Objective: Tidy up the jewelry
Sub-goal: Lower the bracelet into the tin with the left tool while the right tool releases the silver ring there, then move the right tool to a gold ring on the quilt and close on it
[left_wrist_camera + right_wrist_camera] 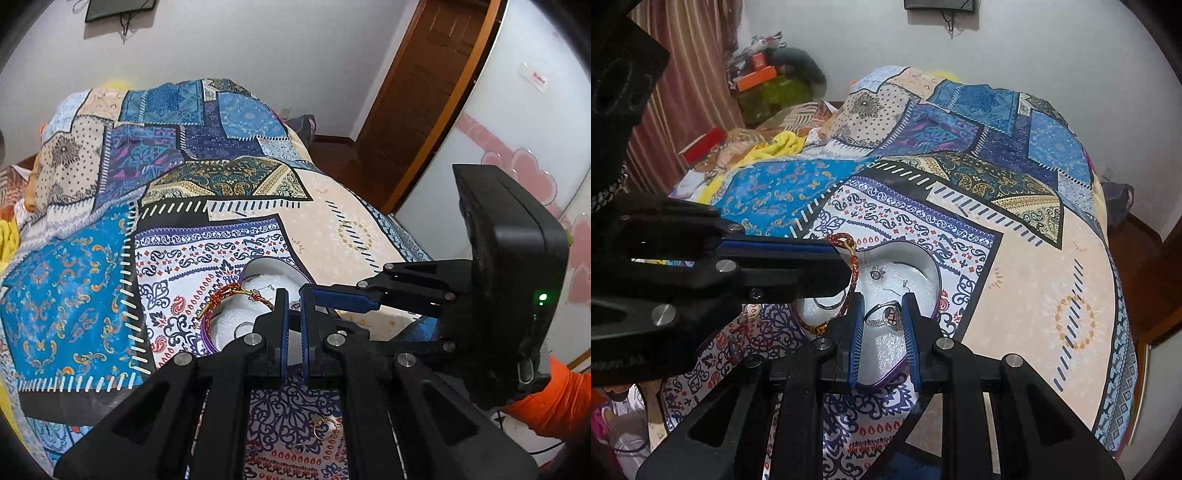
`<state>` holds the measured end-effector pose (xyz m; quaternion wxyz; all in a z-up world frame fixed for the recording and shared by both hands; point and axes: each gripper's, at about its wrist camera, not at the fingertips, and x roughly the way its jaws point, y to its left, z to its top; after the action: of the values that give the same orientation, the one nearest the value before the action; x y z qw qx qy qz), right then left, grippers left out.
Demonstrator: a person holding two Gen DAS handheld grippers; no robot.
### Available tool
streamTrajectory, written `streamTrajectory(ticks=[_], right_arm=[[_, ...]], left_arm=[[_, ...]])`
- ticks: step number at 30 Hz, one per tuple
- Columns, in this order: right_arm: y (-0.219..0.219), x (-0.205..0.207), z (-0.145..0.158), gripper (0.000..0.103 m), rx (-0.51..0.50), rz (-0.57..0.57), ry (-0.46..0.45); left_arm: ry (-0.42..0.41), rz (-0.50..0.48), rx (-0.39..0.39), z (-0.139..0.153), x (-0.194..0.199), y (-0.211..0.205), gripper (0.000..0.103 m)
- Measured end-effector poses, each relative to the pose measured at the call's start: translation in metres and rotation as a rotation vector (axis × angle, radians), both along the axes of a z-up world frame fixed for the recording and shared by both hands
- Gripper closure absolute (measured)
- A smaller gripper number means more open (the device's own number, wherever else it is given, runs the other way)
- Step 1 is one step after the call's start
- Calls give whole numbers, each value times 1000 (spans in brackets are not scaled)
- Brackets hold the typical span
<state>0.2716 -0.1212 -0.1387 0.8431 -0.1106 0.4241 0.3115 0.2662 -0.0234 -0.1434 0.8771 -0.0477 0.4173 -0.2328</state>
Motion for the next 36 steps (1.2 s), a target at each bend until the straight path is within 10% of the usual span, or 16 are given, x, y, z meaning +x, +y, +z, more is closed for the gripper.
streamTrajectory(ticks=[17, 27, 36], right_arm=[[-1, -4, 7, 73, -15, -22, 7], [-5, -23, 35, 63, 5, -41, -55], [-12, -48, 61, 63, 41, -66, -101]], left_arm=[[-48, 142, 114, 5, -15, 31, 97], [-91, 197, 142, 19, -40, 41, 69], [-151, 222, 157, 45, -74, 45, 65]])
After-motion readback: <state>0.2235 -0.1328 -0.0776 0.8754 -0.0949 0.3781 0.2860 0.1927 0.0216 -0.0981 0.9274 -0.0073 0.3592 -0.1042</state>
